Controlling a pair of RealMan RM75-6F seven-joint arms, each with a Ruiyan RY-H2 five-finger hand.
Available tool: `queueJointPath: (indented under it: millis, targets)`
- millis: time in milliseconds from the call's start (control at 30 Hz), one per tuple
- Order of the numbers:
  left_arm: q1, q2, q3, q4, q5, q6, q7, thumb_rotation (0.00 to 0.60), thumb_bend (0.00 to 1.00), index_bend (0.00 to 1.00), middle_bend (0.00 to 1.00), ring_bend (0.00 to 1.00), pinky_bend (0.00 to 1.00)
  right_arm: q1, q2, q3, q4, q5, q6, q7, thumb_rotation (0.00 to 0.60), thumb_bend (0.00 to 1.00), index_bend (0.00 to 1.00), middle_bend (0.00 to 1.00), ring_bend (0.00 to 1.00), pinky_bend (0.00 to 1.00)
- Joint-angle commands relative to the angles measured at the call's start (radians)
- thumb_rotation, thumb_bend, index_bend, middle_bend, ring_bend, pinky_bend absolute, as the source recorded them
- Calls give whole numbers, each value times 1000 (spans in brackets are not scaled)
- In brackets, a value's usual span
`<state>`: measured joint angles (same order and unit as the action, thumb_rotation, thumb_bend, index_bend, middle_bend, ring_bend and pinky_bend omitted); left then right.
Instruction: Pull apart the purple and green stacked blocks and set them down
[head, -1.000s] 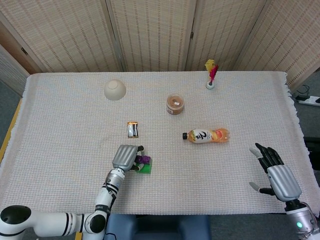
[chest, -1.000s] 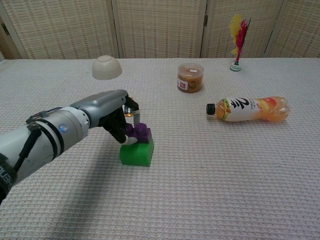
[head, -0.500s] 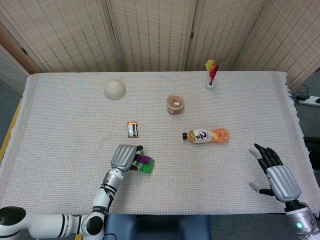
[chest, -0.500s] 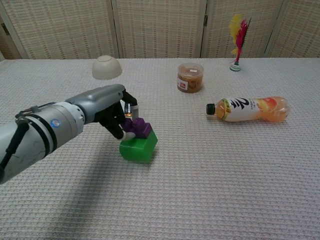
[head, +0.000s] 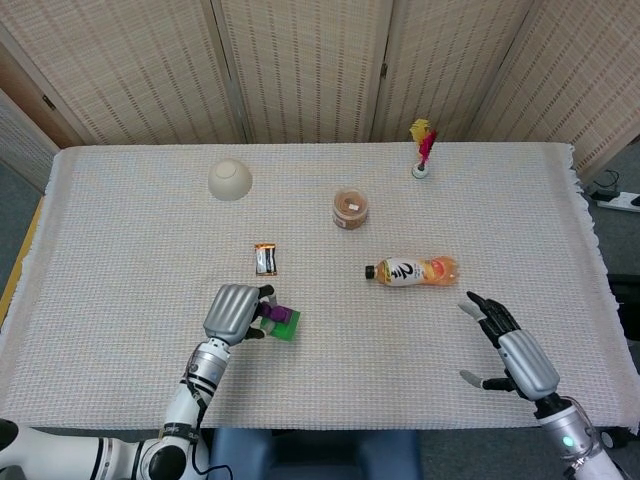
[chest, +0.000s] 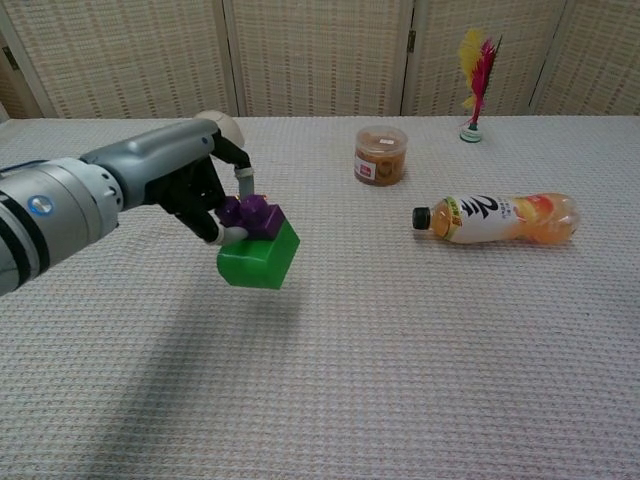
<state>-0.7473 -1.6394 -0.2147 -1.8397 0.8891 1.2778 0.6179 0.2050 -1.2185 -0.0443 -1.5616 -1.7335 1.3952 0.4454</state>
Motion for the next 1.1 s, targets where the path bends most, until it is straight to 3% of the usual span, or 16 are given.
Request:
queueJointPath:
  millis: [33,133,267,400,567,1100]
  targets:
    - [12,27,-5,-55,13,34,26,600,420,815,1000,1000,1000,68,-143,-12,60,-59,-18,226,600,239,0,0,0,0]
    - [15,45,-12,-95,2,43,38,600,423,816,1000,1000,1000,88,-234,12,91,-47,-11,293,600,239,0,0,0,0]
    - [12,79,-29,-159,-32,34,47,600,425,816,1000,1000,1000,116,-409,54,211,10,-27,356,600,239,0,0,0,0]
    - [7,103,-38,-206,-61,43,72,600,425,816,1000,1000,1000,161,-494,60,264,51,-103,470,600,239,0,0,0,0]
    - [7,124,-39,-246,-81,65,90,600,425,816,1000,1000,1000,178,-604,95,329,95,-98,530,600,239,0,0,0,0]
    - [-6,120,-21,-283,-85,85,95,600,427,816,1000,1000,1000,245,-754,142,325,209,-237,637,600,239,0,0,0,0]
